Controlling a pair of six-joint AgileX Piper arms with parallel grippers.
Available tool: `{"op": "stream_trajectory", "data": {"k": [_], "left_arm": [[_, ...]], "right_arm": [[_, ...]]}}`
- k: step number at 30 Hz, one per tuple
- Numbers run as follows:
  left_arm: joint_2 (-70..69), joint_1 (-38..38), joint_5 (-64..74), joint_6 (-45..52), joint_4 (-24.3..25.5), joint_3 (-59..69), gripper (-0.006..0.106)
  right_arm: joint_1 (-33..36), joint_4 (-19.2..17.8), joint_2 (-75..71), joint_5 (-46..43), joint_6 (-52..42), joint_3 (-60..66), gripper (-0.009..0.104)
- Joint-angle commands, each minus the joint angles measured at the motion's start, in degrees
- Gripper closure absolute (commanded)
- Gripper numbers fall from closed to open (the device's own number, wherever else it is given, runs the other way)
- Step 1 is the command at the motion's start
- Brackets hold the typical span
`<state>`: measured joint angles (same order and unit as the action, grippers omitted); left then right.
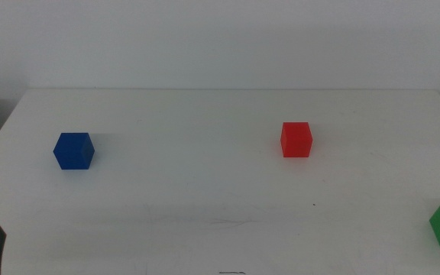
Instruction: Stack red cubes first, then green, then blue cubes in a specific spot.
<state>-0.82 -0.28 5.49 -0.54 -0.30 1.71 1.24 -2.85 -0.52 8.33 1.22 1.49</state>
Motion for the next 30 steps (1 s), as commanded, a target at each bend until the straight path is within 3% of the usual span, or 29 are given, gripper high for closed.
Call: {"op": "stream_trajectory", "data": {"k": [1, 12, 20, 27, 30], "left_arm": [[-1.08, -0.02, -4.43, -0.79, -0.43, -0.32, 0.011], [-1.08, -0.02, -4.43, -0.79, -0.43, -0.32, 0.011], [-1.08, -0.02, -4.43, -0.79, -0.43, -0.32, 0.011], [-1.08, -0.02, -4.43, -0.79, -0.43, -0.32, 0.011], [-1.08, -0.02, -4.43, -0.79, -0.43, -0.32, 0.011]], "right_arm": [[-0.34, -0.72, -1.2, -3.11, -0.72, -3.34, 0.013], [-0.34, -3.91, 10.67, 4.72, -0.72, -18.92, 0.013], [-0.34, -3.84, 26.27, 6.97, -0.72, -32.58, 0.013], [2.98, -3.67, 38.85, 17.7, -0.72, -45.18, 0.013], [4.82, -1.24, 44.74, 23.02, 0.55, -50.94, 0.013]]}}
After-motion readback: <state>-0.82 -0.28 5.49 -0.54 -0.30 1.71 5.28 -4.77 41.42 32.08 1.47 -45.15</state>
